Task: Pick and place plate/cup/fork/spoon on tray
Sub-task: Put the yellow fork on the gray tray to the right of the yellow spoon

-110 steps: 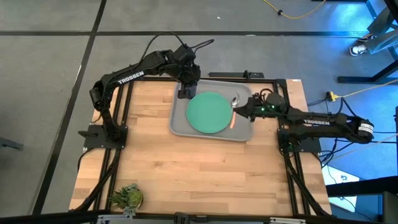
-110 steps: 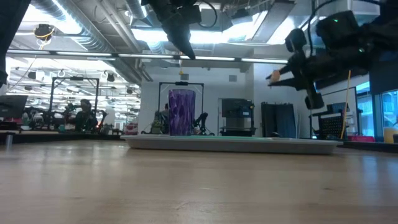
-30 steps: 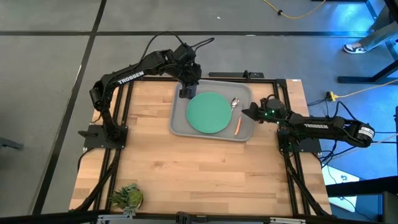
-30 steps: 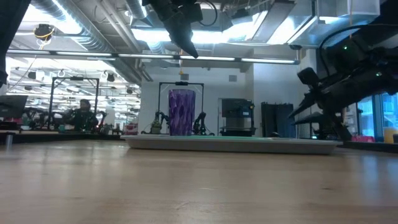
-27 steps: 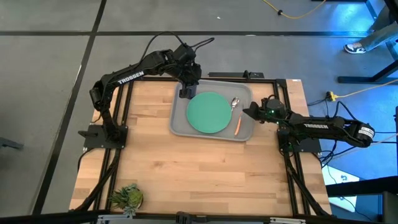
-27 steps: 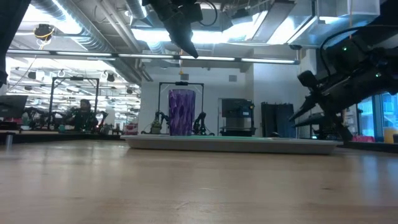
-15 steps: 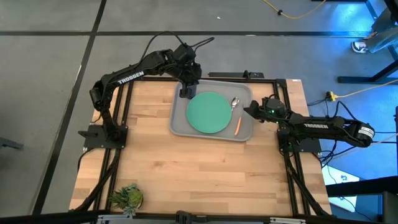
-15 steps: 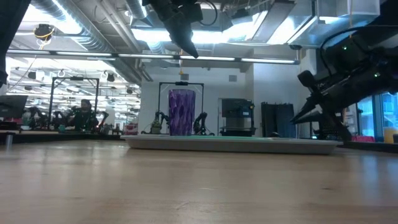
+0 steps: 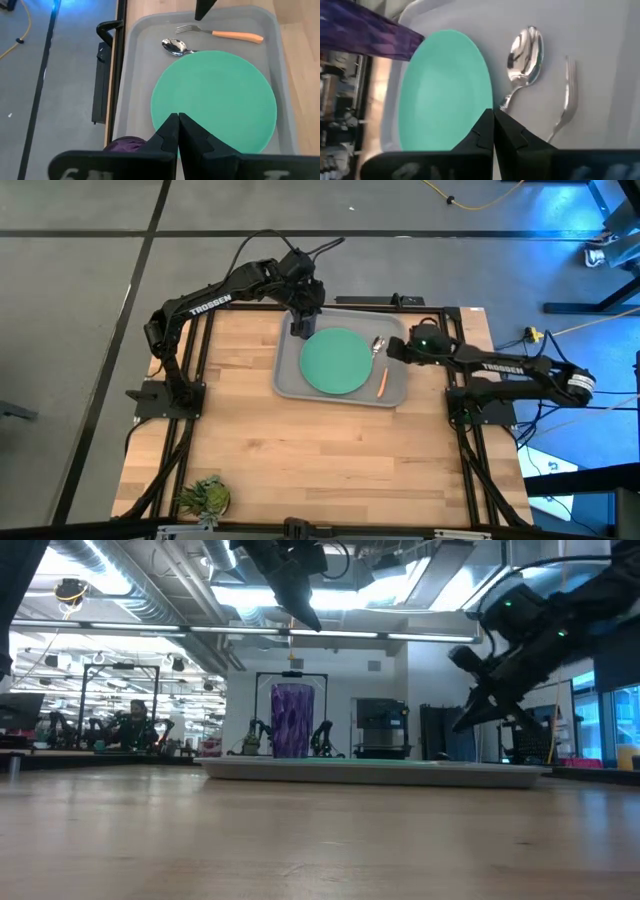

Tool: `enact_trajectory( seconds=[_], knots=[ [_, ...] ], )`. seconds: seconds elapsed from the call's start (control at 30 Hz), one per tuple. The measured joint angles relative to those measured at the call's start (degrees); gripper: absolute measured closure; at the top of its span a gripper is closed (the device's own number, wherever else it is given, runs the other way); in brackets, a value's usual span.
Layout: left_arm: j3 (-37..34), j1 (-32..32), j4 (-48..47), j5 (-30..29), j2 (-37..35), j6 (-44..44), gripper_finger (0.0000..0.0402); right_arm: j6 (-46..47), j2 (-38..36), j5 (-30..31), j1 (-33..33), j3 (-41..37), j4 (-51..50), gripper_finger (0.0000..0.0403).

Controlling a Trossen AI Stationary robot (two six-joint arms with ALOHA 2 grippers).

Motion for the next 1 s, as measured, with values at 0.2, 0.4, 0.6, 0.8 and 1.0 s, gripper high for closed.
enact_trajectory(
  seconds=[0.2,0.4,0.6,0.8,1.0],
  knots=[
    [0.00,0.00,0.62,-0.03,-0.01,-0.35,0.0401,-3.10,7.45,-0.51,-0.09,4.21,-4.66,0.0398],
    [0.00,0.00,0.60,-0.04,-0.01,-0.42,0.0401,-3.02,12.58,-3.02,0.17,4.23,-4.23,0.0398],
    [0.01,0.00,0.61,-0.04,0.00,-0.42,0.0401,-2.85,13.11,-1.24,0.17,4.23,-4.02,0.0398],
    [0.00,0.00,0.60,-0.03,-0.01,-0.42,0.0401,-2.36,13.11,-0.79,0.17,4.23,-5.30,0.0398],
    [0.02,0.00,0.62,-0.03,-0.01,-0.42,0.0401,-1.62,13.11,1.09,0.17,4.23,-7.21,0.0398]
  ],
)
